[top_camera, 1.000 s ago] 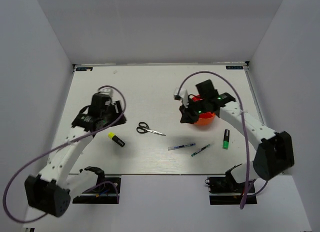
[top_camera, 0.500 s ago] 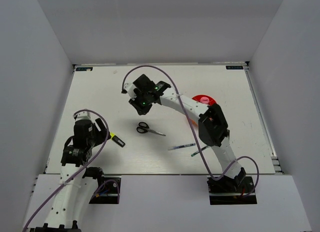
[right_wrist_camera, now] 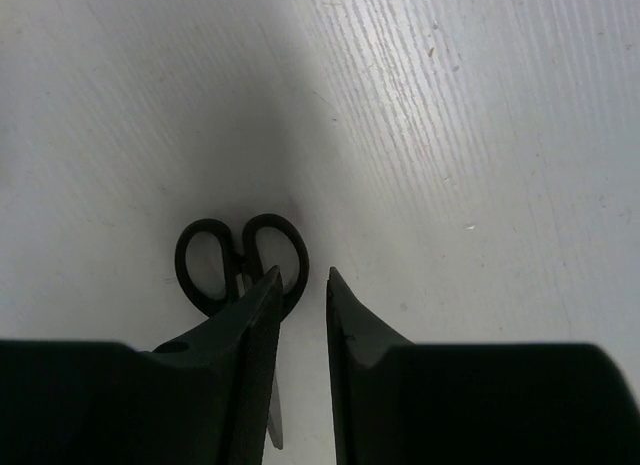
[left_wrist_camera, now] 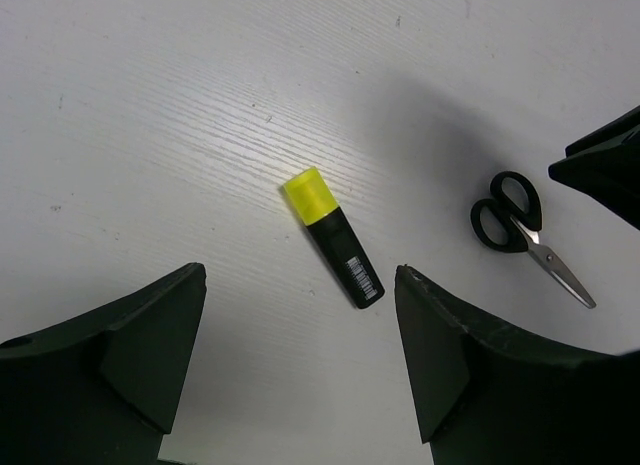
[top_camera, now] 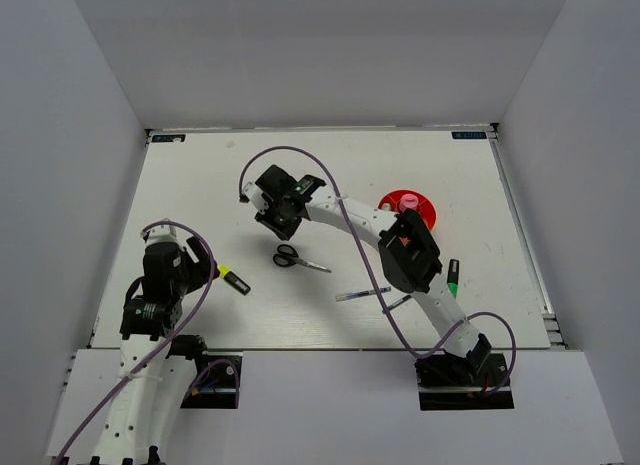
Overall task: Sort the stationery into containers
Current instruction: Pick up the scissors from the center of the board.
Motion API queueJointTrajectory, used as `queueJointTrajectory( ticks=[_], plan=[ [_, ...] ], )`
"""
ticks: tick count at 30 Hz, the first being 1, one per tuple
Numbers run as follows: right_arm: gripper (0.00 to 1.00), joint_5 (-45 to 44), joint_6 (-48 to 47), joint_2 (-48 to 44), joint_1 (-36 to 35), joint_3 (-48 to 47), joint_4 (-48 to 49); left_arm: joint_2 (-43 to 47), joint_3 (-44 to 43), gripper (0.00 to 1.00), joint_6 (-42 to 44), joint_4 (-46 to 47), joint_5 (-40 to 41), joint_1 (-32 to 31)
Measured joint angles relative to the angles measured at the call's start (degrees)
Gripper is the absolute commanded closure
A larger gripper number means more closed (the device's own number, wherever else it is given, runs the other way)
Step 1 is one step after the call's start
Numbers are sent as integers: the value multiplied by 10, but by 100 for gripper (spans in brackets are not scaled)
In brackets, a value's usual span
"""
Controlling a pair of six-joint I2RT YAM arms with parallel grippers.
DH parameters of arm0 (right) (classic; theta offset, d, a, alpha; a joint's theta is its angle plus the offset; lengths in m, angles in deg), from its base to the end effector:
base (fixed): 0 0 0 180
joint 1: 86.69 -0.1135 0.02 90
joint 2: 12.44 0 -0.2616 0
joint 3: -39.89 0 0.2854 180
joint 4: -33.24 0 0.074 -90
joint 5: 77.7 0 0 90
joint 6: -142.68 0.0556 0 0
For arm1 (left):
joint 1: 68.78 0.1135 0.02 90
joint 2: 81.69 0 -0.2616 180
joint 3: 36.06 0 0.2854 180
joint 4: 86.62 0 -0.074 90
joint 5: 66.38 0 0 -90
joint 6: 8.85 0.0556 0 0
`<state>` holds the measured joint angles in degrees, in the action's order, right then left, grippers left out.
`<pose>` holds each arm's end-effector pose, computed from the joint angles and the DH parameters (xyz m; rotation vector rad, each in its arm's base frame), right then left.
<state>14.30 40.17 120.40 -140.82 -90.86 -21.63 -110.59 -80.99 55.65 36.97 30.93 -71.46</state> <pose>0.3229 0.4499 0.1863 -1.4377 2.1625 0.3160 0.1638 -0.0006 0.2351 -0.5148 2.2121 -0.1148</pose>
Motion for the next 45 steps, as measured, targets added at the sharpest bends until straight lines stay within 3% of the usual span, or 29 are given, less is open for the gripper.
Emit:
queueJointTrajectory(
  ticks=[31,35,39,45],
  plan=[
    [68,0,-22,33,7,32,15,-2,0,12,2,1,-7,0],
    [78,5,-26,33,9,33,19,-2,0,12,2,1,-7,0],
    [98,10,-29,29,9,45,31,-2,0,12,2,1,-7,0],
    [100,10,-29,9,9,83,66,-2,0,12,4,1,-7,0]
  ],
)
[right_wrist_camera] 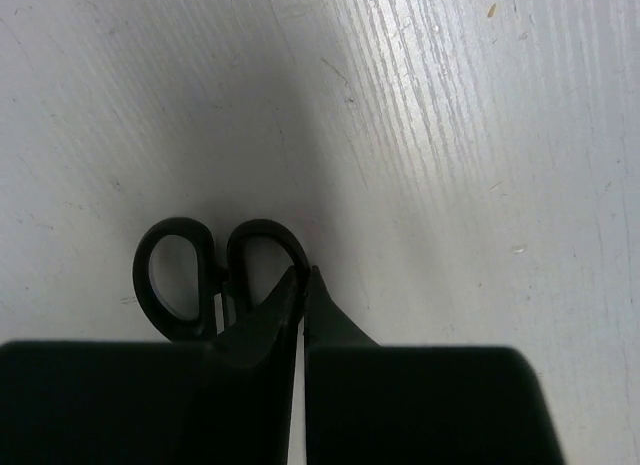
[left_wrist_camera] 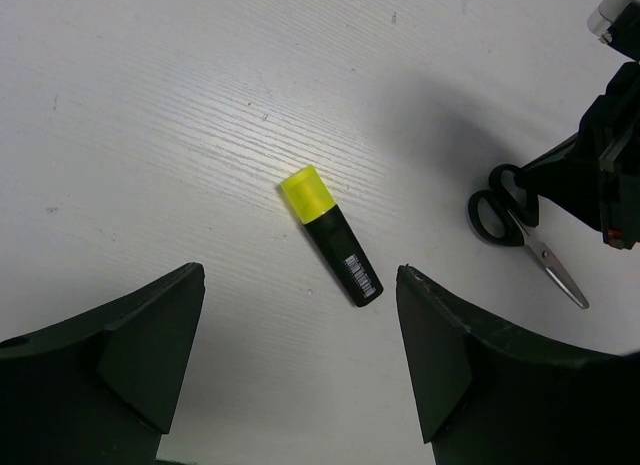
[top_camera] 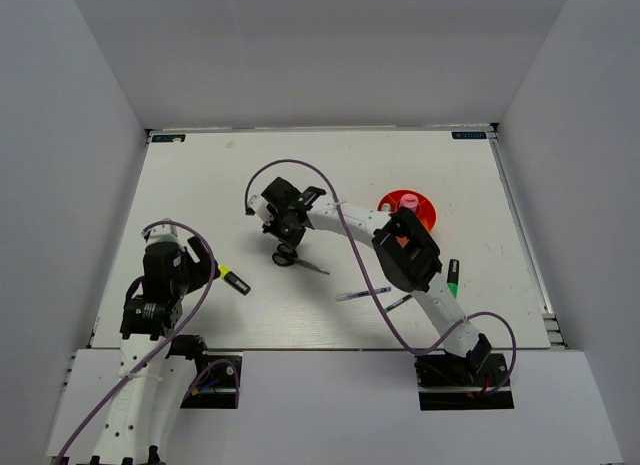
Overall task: Sort the stationery into containers
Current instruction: Pick up the scissors from the center of the board, then place the scissors in the storage box.
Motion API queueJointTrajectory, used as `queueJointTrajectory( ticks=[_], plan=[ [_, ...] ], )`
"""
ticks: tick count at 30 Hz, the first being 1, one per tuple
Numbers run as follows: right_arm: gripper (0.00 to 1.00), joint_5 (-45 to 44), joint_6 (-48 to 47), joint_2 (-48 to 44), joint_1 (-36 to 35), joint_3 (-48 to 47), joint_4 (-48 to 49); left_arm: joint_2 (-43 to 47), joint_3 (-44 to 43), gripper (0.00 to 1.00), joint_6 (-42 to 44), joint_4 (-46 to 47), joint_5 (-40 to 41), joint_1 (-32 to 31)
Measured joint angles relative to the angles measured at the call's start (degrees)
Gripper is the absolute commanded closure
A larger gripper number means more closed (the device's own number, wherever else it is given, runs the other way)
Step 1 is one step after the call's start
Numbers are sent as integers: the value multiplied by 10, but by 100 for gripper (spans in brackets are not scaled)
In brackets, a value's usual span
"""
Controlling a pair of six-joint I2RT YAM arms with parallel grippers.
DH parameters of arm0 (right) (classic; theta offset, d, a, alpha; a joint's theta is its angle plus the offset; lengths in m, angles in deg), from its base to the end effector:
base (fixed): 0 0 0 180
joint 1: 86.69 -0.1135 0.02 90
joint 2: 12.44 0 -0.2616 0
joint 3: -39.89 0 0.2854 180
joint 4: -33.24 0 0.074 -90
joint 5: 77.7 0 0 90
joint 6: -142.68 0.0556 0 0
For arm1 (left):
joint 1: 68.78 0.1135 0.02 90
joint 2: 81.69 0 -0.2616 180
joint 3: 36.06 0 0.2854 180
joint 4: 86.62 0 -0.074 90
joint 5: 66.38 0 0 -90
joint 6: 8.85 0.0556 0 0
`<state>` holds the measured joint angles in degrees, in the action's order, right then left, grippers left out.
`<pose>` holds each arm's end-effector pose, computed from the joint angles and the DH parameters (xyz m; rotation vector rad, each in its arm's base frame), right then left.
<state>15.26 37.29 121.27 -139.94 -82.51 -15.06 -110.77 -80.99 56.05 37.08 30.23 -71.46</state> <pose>0.3245 0.4393 0.1349 -1.5041 2.1704 0.2972 0.1644 -0.0013 0.2348 -0.5014 2.2182 -0.1244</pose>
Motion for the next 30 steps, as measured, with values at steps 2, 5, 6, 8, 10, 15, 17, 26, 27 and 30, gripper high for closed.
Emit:
queueJointTrajectory(
  ticks=[2,5,6,8,10,15,17,26,27,30],
  plan=[
    [100,2,2,-4,1,7,6,0,0,12,0,0,0,0],
    [100,6,9,-19,6,28,8,0,0,11,1,0,0,0],
    [100,7,11,-26,8,37,4,0,0,11,1,0,0,0],
    [100,6,15,-42,14,51,-4,-1,0,11,2,0,0,0],
    [100,5,15,-66,22,54,-12,-3,0,11,2,0,0,0],
    [100,-11,14,-192,45,88,1,-18,0,11,3,0,-8,0],
    [100,-24,13,-264,57,106,12,-28,0,11,3,1,-15,0],
    [100,-102,9,-505,145,227,113,-62,0,11,7,1,-38,0],
    [100,-111,8,-520,155,244,123,-64,0,11,7,1,-40,0],
    [100,-140,6,-553,191,296,158,-70,0,11,7,2,-45,0]
  ],
)
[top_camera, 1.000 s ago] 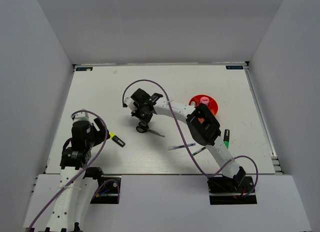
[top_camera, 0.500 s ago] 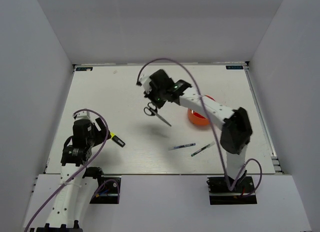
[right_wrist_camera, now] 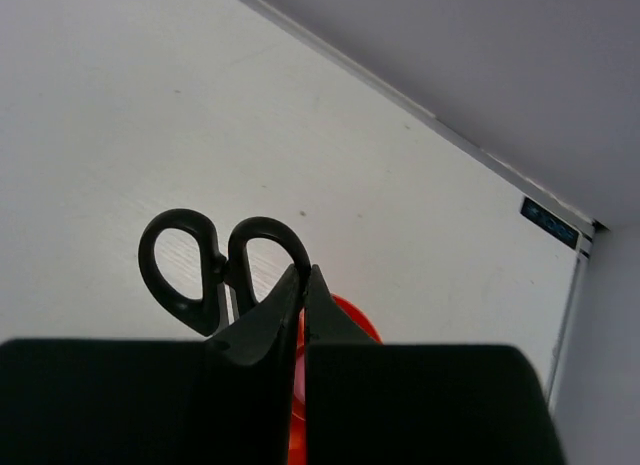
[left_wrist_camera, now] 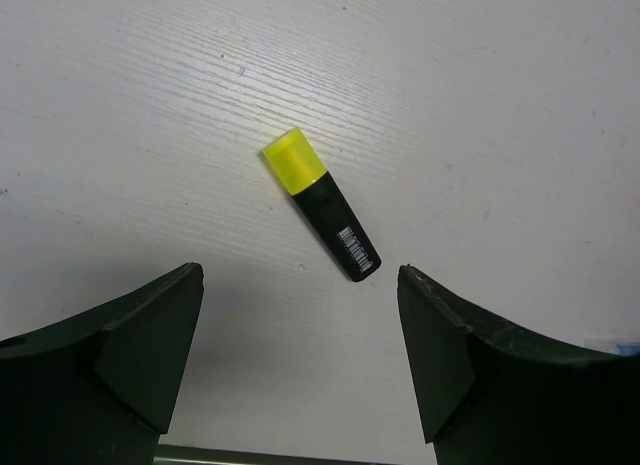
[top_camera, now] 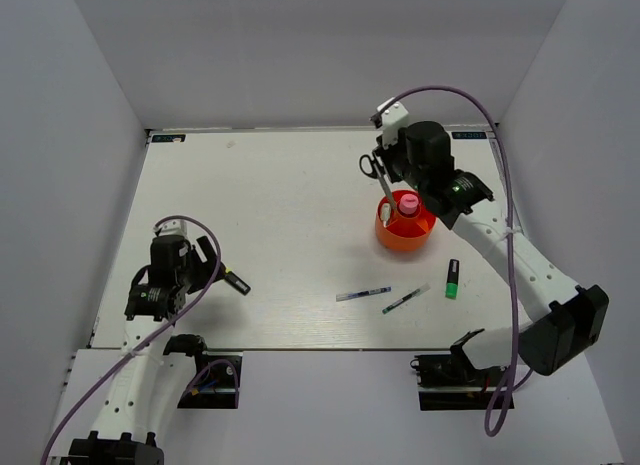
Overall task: Sort the stationery into containers
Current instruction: Place the scissors in the storage box.
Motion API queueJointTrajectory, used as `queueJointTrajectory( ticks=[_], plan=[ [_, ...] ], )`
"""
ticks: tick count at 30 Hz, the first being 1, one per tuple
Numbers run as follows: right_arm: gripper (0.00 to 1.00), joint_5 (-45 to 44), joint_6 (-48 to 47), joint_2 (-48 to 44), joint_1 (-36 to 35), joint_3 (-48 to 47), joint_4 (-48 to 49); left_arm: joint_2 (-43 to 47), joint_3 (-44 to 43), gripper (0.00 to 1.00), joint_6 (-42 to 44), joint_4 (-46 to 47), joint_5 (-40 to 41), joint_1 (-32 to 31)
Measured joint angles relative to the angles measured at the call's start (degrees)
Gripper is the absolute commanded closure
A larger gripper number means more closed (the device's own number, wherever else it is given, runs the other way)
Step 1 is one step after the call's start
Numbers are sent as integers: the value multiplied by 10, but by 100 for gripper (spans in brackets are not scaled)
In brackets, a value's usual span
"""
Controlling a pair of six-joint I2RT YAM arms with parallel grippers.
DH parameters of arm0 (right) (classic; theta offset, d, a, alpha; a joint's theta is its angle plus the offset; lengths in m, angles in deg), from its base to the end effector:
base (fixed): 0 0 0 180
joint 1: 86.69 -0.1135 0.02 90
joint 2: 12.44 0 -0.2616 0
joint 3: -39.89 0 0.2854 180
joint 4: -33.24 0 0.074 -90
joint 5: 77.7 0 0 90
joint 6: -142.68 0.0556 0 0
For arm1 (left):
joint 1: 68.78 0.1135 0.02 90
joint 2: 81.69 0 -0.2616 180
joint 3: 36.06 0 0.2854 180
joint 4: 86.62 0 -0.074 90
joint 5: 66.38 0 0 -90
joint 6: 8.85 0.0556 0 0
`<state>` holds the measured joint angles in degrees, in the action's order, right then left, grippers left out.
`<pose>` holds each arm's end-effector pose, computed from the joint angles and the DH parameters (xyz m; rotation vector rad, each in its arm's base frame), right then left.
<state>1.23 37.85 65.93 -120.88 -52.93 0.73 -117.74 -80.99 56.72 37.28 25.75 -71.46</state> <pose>0.3086 0.1968 0.4011 -0.6581 1.7613 0.0497 0.1784 -0.0063 0.2164 -0.4703 2.3552 -0.1771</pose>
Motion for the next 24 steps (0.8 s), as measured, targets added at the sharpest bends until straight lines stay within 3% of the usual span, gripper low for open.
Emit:
queueJointTrajectory(
  ticks=[9,24],
  plan=[
    [100,-49,25,-4,93,97,124,-16,0,10,0,3,-11,0],
    [100,110,194,30,208,64,146,-30,0,9,4,6,-12,0]
  ],
)
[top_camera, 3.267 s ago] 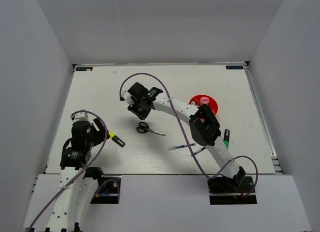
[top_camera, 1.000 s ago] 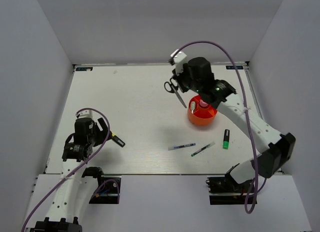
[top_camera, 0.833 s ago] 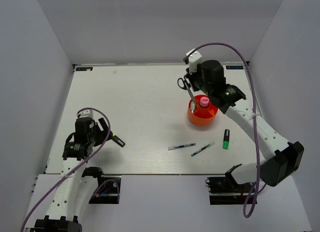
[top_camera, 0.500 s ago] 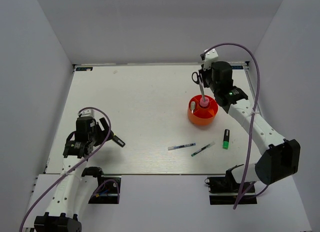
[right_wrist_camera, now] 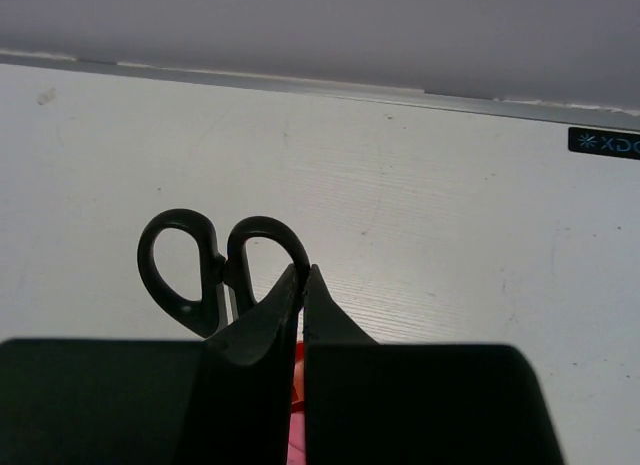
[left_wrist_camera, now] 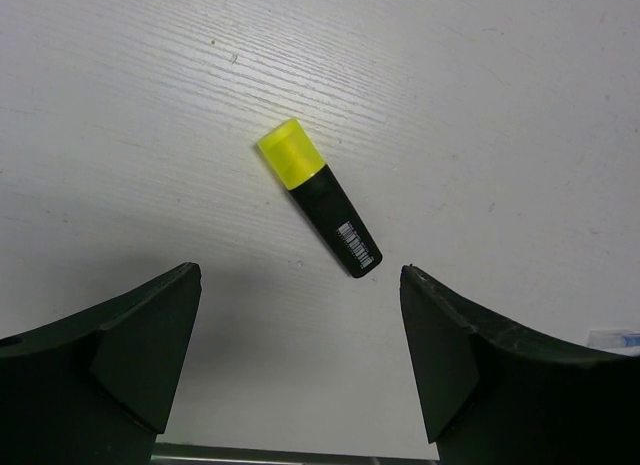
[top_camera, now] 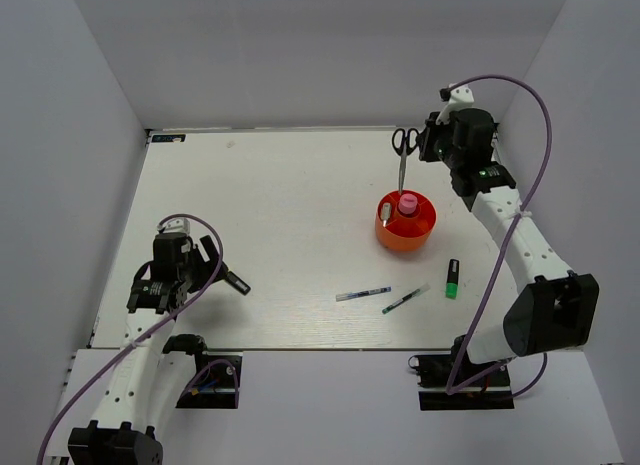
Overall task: Sort the stationery into containers
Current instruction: Place the scissors in the storage box.
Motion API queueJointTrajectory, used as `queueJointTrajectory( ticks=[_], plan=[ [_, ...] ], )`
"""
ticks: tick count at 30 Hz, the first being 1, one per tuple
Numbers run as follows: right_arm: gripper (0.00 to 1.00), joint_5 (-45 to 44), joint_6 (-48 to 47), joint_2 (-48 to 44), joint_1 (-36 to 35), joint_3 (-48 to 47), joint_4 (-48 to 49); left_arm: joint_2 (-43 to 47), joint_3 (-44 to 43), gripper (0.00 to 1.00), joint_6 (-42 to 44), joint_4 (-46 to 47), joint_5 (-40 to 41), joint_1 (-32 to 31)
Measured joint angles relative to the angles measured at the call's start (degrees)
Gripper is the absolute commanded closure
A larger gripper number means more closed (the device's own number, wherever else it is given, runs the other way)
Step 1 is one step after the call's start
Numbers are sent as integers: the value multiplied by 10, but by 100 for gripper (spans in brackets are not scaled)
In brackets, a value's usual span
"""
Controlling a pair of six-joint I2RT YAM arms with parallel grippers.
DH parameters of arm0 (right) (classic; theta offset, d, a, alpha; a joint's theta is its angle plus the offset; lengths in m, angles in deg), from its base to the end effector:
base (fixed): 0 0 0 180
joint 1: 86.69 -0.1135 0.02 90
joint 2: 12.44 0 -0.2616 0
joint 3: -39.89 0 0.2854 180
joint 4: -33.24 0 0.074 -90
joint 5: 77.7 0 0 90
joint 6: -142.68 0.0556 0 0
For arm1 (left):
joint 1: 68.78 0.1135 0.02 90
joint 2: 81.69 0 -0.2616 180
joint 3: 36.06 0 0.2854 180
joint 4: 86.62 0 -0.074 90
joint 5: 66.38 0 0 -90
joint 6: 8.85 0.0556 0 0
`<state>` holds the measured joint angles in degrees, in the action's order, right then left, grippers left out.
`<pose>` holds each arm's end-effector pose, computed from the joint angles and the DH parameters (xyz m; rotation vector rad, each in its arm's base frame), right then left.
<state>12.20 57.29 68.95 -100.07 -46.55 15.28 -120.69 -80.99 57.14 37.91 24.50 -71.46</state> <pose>0.3808 0.0905 0.3683 -0.1365 1.7965 0.2229 0.1845 -0.0078 0.2090 -0.4592 2.4009 -0.1897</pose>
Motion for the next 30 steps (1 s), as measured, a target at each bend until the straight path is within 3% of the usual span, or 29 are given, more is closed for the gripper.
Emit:
queueJointTrajectory(
  ticks=[4,13,30],
  plan=[
    [100,33,34,7,21,-2,0,-2,0,9,0,0,0,0],
    [100,2,42,28,37,22,81,-3,0,9,0,0,-1,1],
    [100,-34,-26,38,44,191,238,-11,0,9,0,0,-1,2]
  ],
)
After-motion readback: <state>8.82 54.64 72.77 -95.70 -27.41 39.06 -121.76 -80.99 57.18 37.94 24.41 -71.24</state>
